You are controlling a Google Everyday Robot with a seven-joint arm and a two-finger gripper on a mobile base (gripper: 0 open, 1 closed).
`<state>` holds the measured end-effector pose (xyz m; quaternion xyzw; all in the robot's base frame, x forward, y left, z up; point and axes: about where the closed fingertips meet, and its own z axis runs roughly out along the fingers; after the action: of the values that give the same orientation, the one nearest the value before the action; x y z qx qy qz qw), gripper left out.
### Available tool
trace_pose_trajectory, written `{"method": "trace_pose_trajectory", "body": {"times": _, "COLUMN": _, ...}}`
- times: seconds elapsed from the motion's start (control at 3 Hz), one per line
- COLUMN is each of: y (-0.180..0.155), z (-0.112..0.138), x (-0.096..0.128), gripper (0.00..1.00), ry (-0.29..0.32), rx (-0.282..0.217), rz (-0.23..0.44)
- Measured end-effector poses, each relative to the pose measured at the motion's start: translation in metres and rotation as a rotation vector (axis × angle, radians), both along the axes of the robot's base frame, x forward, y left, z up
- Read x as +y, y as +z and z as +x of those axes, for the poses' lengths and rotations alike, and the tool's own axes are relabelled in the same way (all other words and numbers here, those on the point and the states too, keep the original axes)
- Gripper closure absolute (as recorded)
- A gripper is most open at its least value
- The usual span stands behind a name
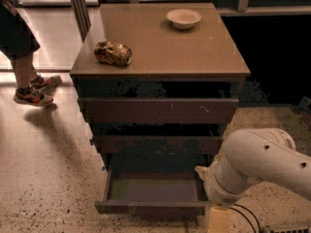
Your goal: Close bottom drawer
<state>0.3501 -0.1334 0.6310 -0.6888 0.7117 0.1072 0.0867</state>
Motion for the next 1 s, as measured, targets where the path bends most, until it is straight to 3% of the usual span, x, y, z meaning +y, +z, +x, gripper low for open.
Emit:
{"method": "trace_pose_trajectory", "body": {"times": 0.33, "y": -0.057, "z": 0.0, "x": 0.028, "gripper": 0.0, "ry": 0.051, "rx": 0.012, "rz": 0.035}}
{"method": "trace_pose_trajectory", "body": {"times": 0.67, "y": -0.125, "z": -0.01, "x": 0.054, "gripper": 0.0, "ry": 0.083, "rx": 0.066, "rz": 0.047}}
{"method": "trace_pose_trajectory", "body": {"times": 1.0, "y": -0.125, "z": -0.01, "x": 0.054, "gripper": 0.0, "ry": 0.083, "rx": 0.066, "rz": 0.047}}
